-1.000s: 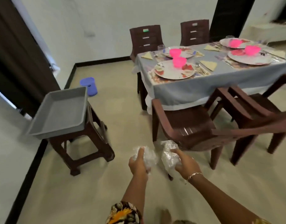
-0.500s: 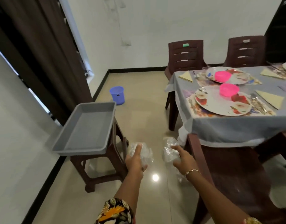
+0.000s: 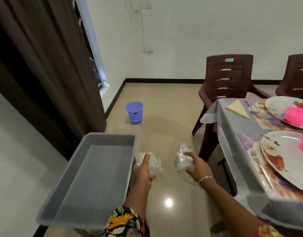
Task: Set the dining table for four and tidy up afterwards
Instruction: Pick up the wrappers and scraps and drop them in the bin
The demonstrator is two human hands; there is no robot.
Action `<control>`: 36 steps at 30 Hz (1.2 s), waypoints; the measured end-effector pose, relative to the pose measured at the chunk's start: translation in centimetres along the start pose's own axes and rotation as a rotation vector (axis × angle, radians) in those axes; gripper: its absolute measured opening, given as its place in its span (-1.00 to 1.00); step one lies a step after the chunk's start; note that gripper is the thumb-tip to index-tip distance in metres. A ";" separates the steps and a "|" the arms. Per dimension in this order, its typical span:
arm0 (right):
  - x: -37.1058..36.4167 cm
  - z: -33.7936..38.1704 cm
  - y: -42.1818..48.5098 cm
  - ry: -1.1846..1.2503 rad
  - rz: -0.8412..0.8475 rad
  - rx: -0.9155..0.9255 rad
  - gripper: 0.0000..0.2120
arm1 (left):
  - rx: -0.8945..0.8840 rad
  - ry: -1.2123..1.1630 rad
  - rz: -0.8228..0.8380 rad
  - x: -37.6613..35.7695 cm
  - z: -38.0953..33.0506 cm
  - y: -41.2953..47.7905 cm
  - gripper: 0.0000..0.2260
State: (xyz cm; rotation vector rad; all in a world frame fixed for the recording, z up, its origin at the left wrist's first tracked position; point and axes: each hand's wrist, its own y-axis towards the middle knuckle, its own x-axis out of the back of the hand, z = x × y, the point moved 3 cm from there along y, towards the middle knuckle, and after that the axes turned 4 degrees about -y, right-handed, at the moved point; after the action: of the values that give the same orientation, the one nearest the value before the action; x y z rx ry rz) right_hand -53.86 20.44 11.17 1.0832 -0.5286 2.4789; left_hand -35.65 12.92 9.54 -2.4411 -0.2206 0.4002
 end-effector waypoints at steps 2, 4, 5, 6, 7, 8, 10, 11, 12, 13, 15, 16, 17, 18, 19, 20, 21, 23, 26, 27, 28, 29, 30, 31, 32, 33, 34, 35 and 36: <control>0.2 1.2 3.7 -0.003 0.000 -0.001 -0.45 | 0.018 -0.040 -0.011 -2.0 -1.9 2.8 -0.50; 0.4 2.1 7.4 -0.022 0.001 0.001 -0.45 | 0.025 -0.087 -0.009 -4.4 -3.6 5.5 -0.50; 0.4 2.6 9.4 -0.030 0.006 0.001 -0.45 | 0.025 -0.098 -0.003 -5.6 -4.3 6.9 -0.51; 0.5 3.0 11.5 -0.036 0.010 0.002 -0.45 | 0.016 -0.107 -0.003 -6.8 -4.9 8.6 -0.52; 0.6 3.4 13.8 -0.045 0.012 0.007 -0.45 | 0.009 -0.118 -0.004 -8.2 -5.6 10.2 -0.54; 0.6 3.7 16.0 -0.060 0.018 0.014 -0.46 | 0.009 -0.131 -0.002 -9.7 -6.2 11.9 -0.56; 0.8 4.1 20.9 -0.060 0.030 0.017 -0.45 | 0.018 -0.147 0.000 -12.7 -7.3 15.4 -0.57; 1.0 4.3 23.6 -0.053 0.029 0.020 -0.45 | 0.013 -0.154 -0.005 -14.3 -7.9 17.2 -0.58; 1.2 4.4 26.3 -0.057 0.035 0.025 -0.45 | 0.008 -0.156 -0.022 -15.8 -8.5 18.9 -0.60; 1.6 4.6 28.9 -0.064 0.042 0.028 -0.45 | 0.013 -0.158 -0.040 -17.3 -9.2 20.3 -0.62; 2.5 5.2 34.1 -0.072 0.058 0.038 -0.45 | 0.028 -0.173 -0.059 -20.8 -10.9 23.4 -0.65; 3.0 5.4 36.4 -0.083 0.076 0.045 -0.45 | 0.034 -0.170 -0.076 -22.3 -11.7 24.8 -0.67; 3.4 5.8 38.7 -0.094 0.090 0.056 -0.45 | 0.032 -0.168 -0.085 -23.9 -12.7 26.0 -0.68; 3.8 6.1 41.0 -0.105 0.101 0.062 -0.45 | 0.023 -0.173 -0.088 -25.4 -13.6 27.2 -0.69; 4.2 6.5 43.3 -0.110 0.110 0.060 -0.45 | 0.013 -0.177 -0.095 -26.8 -14.5 28.5 -0.69; 4.5 7.0 45.4 -0.109 0.115 0.049 -0.45 | 0.003 -0.180 -0.104 -28.0 -15.4 29.7 -0.68; 4.7 7.4 47.4 -0.102 0.120 0.040 -0.45 | -0.001 -0.180 -0.113 -29.1 -16.1 31.0 -0.67; 4.6 8.5 50.8 -0.085 0.149 0.037 -0.44 | 0.009 -0.188 -0.138 -30.6 -17.3 33.4 -0.65; 3.9 10.4 56.1 -0.076 0.187 0.064 -0.43 | -0.006 -0.222 -0.177 -32.6 -19.6 37.4 -0.61; 3.6 11.1 57.9 -0.078 0.195 0.075 -0.43 | -0.009 -0.233 -0.192 -33.2 -20.4 38.8 -0.61; 3.1 11.8 59.9 -0.083 0.206 0.086 -0.43 | -0.010 -0.246 -0.205 -33.8 -21.1 40.5 -0.60; 2.6 12.4 61.9 -0.093 0.220 0.097 -0.43 | -0.009 -0.256 -0.214 -34.4 -21.8 42.2 -0.60; 2.0 13.1 64.1 -0.105 0.237 0.107 -0.43 | -0.008 -0.262 -0.220 -35.1 -22.7 43.9 -0.59; 1.4 13.9 66.4 -0.119 0.255 0.117 -0.43 | -0.005 -0.266 -0.226 -35.7 -23.6 45.7 -0.60; 0.8 14.7 68.7 -0.136 0.276 0.128 -0.42 | -0.002 -0.279 -0.233 -36.3 -24.6 47.5 -0.61; 0.2 15.5 71.0 -0.155 0.295 0.135 -0.42 | 0.001 -0.297 -0.244 -36.9 -25.5 49.4 -0.62; -0.4 16.4 73.2 -0.169 0.315 0.135 -0.42 | 0.007 -0.306 -0.259 -37.4 -26.5 51.4 -0.64; -0.9 17.4 75.4 -0.181 0.335 0.129 -0.41 | 0.015 -0.309 -0.275 -37.8 -27.5 53.5 -0.65; -1.5 18.2 77.4 -0.192 0.358 0.127 -0.40 | 0.023 -0.310 -0.293 -38.2 -28.5 55.5 -0.64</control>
State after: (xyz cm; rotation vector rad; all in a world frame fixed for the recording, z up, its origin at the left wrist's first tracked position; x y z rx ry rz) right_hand -79.26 -54.85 7.22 1.3926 -0.6818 2.7602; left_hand -58.66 -56.28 4.72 -2.2684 -0.6919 0.6423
